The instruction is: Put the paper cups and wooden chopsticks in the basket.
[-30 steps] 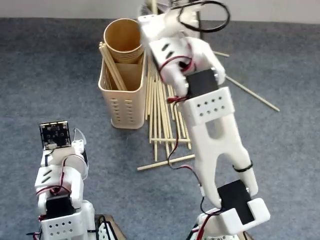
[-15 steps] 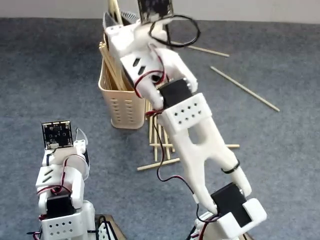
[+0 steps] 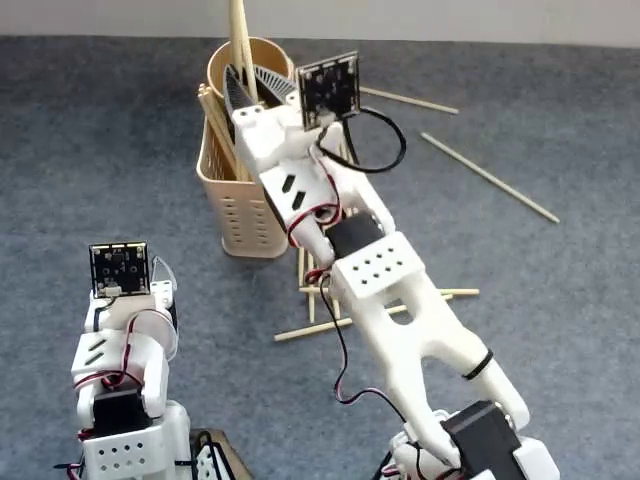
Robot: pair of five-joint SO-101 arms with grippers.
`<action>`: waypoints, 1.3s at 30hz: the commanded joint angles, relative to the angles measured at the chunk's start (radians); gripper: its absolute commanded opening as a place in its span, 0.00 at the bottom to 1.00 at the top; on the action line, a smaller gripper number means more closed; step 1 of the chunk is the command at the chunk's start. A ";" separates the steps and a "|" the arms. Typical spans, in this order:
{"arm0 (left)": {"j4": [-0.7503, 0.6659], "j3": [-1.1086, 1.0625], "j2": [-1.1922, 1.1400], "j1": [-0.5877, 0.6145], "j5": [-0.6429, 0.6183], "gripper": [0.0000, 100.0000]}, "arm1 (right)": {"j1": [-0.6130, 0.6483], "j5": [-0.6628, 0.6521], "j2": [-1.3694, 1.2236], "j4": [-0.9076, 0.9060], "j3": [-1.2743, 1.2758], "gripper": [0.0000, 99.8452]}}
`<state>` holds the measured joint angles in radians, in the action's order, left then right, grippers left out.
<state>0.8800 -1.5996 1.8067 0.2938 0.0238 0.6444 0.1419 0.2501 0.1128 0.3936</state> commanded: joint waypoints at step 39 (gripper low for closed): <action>-0.012 0.004 0.005 -0.048 0.017 0.11 | -0.409 -0.345 0.286 -0.809 0.189 0.02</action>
<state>0.8800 -1.5996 1.8067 0.2616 0.0238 0.2654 -0.2156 0.5923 -0.6529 0.5930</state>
